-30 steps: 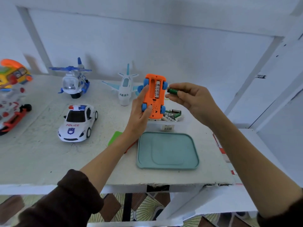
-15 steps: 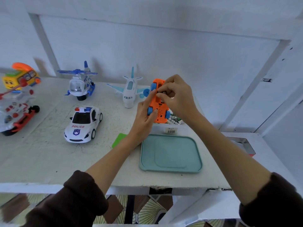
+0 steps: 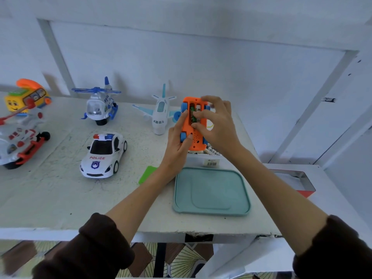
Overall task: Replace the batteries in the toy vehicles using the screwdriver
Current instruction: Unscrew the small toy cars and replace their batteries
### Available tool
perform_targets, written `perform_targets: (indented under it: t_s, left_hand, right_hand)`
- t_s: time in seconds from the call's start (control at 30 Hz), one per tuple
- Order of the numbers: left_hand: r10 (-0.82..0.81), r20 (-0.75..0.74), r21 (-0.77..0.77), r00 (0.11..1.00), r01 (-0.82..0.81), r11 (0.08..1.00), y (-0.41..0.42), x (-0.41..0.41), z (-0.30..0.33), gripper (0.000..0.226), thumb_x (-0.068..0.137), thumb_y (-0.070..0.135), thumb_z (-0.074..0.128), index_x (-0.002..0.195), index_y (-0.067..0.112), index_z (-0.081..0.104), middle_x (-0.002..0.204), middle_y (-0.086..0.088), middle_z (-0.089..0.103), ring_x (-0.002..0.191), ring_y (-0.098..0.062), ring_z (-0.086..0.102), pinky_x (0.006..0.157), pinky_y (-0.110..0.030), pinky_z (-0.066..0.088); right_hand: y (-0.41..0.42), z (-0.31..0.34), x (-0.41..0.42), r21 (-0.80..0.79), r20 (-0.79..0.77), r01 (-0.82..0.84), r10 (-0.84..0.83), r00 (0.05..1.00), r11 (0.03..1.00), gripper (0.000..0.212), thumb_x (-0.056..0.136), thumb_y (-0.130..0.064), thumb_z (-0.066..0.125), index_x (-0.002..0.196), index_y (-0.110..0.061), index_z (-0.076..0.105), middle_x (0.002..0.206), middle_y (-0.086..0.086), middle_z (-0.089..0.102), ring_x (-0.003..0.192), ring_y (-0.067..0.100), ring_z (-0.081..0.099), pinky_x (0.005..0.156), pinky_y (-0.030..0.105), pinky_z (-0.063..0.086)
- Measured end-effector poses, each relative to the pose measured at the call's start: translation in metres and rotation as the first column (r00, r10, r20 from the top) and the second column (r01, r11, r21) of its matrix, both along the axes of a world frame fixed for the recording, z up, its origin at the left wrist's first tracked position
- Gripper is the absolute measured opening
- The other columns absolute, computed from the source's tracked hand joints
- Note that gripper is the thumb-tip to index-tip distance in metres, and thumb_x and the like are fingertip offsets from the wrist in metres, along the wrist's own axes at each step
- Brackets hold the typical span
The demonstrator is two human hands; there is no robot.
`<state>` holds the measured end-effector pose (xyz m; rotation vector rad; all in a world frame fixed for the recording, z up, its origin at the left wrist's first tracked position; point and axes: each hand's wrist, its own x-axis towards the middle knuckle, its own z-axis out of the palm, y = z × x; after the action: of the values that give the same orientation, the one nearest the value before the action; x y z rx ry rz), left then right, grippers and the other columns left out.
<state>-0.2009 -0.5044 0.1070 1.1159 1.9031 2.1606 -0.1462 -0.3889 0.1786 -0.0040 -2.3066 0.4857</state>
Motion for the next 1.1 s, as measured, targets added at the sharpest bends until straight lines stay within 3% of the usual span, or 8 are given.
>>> perform_targets:
  t_s: [0.13,0.27,0.5,0.73,0.9,1.0,1.1]
  left_hand:
    - [0.013,0.013,-0.009,1.0,-0.013,1.0,-0.001,0.0,-0.001,0.053,0.089,0.03,0.045,0.137,0.044,0.027,0.127,0.023,0.037,0.125,-0.011,0.043,0.102,-0.043,0.045]
    - [0.021,0.007,-0.038,1.0,-0.02,0.999,-0.001,0.001,-0.001,0.053,0.091,0.029,0.045,0.138,0.045,0.027,0.13,0.022,0.036,0.128,-0.018,0.041,0.103,-0.051,0.043]
    - [0.019,0.004,-0.07,1.0,-0.019,0.997,-0.003,0.003,0.001,0.054,0.088,0.037,0.045,0.138,0.048,0.026,0.132,0.018,0.036,0.129,-0.02,0.041,0.104,-0.053,0.042]
    - [0.005,0.019,-0.06,1.0,-0.004,0.998,-0.005,0.006,0.005,0.054,0.091,0.024,0.042,0.137,0.047,0.026,0.129,0.023,0.036,0.127,-0.016,0.041,0.104,-0.054,0.042]
    - [-0.027,0.028,0.018,0.999,0.027,0.999,-0.011,0.008,0.012,0.052,0.091,0.022,0.044,0.135,0.044,0.028,0.137,0.014,0.036,0.124,-0.015,0.047,0.097,-0.038,0.049]
    - [-0.02,0.084,0.11,0.996,0.011,0.994,-0.022,0.007,0.026,0.05,0.095,0.01,0.039,0.135,0.038,0.026,0.139,0.005,0.038,0.115,-0.005,0.053,0.085,-0.024,0.051]
    - [0.061,0.111,0.167,0.992,-0.079,0.983,-0.044,-0.004,0.044,0.048,0.094,0.012,0.037,0.137,0.029,0.025,0.137,0.003,0.04,0.114,-0.01,0.055,0.085,-0.029,0.054]
  right_hand:
    - [0.006,0.005,0.0,-0.158,0.147,-0.135,0.158,0.976,0.978,0.016,0.08,-0.015,0.068,0.096,-0.01,0.069,0.143,0.009,0.039,0.129,0.027,0.039,0.102,0.029,0.031]
    - [0.008,0.006,-0.002,-0.2,0.158,-0.129,0.162,0.974,0.971,0.014,0.078,-0.013,0.07,0.091,-0.01,0.067,0.137,0.007,0.043,0.118,0.025,0.048,0.095,0.041,0.046]
    - [0.006,0.006,-0.009,-0.192,0.138,-0.118,0.146,0.98,0.974,0.007,0.078,-0.016,0.066,0.077,-0.01,0.061,0.127,0.002,0.043,0.105,0.027,0.048,0.086,0.047,0.049]
    - [0.009,0.003,-0.011,-0.1,0.082,-0.118,0.126,0.989,0.988,0.008,0.081,-0.012,0.064,0.077,-0.005,0.066,0.123,0.011,0.046,0.098,0.03,0.049,0.082,0.046,0.05]
    - [0.002,0.007,-0.011,-0.097,0.082,-0.126,0.134,0.988,0.987,0.009,0.083,-0.015,0.064,0.083,-0.007,0.068,0.127,0.011,0.047,0.102,0.029,0.048,0.082,0.045,0.051]
    - [-0.005,0.015,-0.01,-0.144,0.076,-0.218,0.23,0.97,0.965,0.02,0.085,-0.016,0.063,0.105,-0.014,0.068,0.138,0.006,0.04,0.109,0.019,0.048,0.089,0.034,0.049]
    - [-0.022,0.014,-0.004,-0.221,-0.095,-0.179,0.162,0.982,0.959,0.025,0.084,-0.011,0.064,0.109,-0.01,0.064,0.129,0.004,0.042,0.097,0.005,0.05,0.079,0.011,0.046]
